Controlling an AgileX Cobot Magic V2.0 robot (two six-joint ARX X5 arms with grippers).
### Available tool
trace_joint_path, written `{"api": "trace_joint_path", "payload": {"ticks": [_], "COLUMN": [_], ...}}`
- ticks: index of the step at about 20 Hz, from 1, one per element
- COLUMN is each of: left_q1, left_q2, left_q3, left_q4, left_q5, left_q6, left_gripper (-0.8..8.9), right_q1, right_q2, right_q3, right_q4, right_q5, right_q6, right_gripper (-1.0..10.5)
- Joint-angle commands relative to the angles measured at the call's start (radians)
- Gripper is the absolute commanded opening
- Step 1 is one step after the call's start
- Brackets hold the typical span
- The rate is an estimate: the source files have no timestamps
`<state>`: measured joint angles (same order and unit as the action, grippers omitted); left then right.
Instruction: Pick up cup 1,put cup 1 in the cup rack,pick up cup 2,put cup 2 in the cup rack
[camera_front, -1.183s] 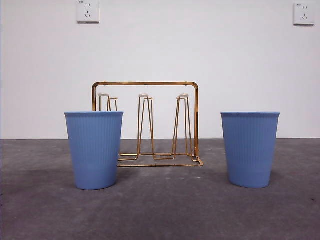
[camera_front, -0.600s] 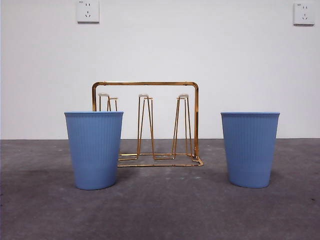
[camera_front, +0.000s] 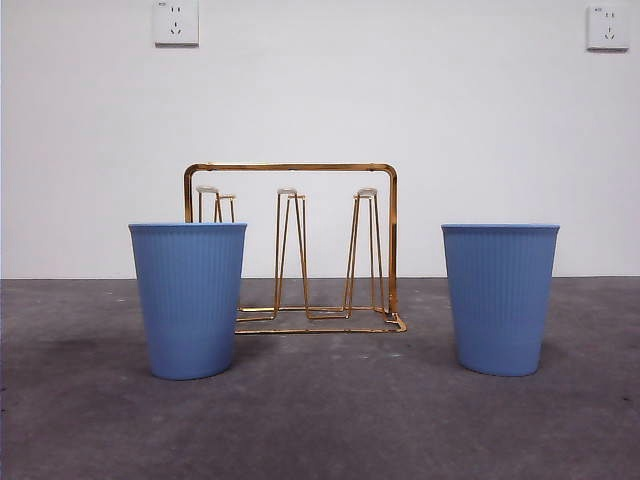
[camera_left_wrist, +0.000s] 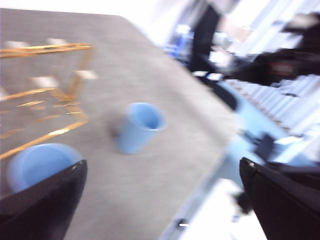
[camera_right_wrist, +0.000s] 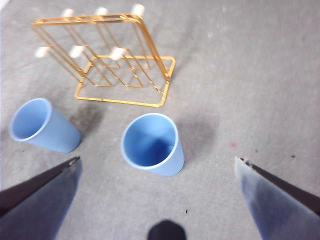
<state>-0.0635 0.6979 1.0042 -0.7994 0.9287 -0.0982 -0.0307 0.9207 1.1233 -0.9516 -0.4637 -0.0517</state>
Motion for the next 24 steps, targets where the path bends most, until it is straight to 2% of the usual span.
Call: {"api": "trace_joint_path", "payload": {"ticks": [1,3,7,13,15,18,22,24], "left_q1": [-0.023,-0.048,-0.1,-0.153,-0.164,-0.171,-0.171,-0.171], "left_q2": [0.011,0.022,0.043,0.059,0.064,0.077,0.093,0.099], "left_q3": [0.003,0.003,0.003,0.003,0.003,0.003,0.003,0.003], "left_q4": [0.057,0.116,0.208,0.229,0.248,0.28,0.286,0.293], "left_q5": [0.071,0.117,0.13,0.129,0.126,0.125,0.125,0.125], "left_q6": [-0.067,-0.116,-0.186,-0.209,-0.22,-0.239,-0.239,-0.239], "left_gripper": [6.91,6.91,6.91,6.91,6.91,6.91,6.91,6.91], "right_q1": [0.022,0.06,0.177,0.303,0.327,0.354,0.359,0.359], "right_q2": [0.079,0.169,0.366,0.6,0.654,0.714,0.776,0.793], "right_q3": [0.002,0.002,0.029,0.142,0.171,0.178,0.178,0.178], "right_q4": [0.028,0.042,0.055,0.056,0.053,0.059,0.042,0.042], "right_q5": [0.003,0.037,0.193,0.34,0.355,0.372,0.387,0.387], "right_q6": [0.026,0.026,0.026,0.026,0.027,0.034,0.045,0.048], "right_gripper": [5.6,5.6,5.6,5.6,5.5,4.4,4.3,3.1]}}
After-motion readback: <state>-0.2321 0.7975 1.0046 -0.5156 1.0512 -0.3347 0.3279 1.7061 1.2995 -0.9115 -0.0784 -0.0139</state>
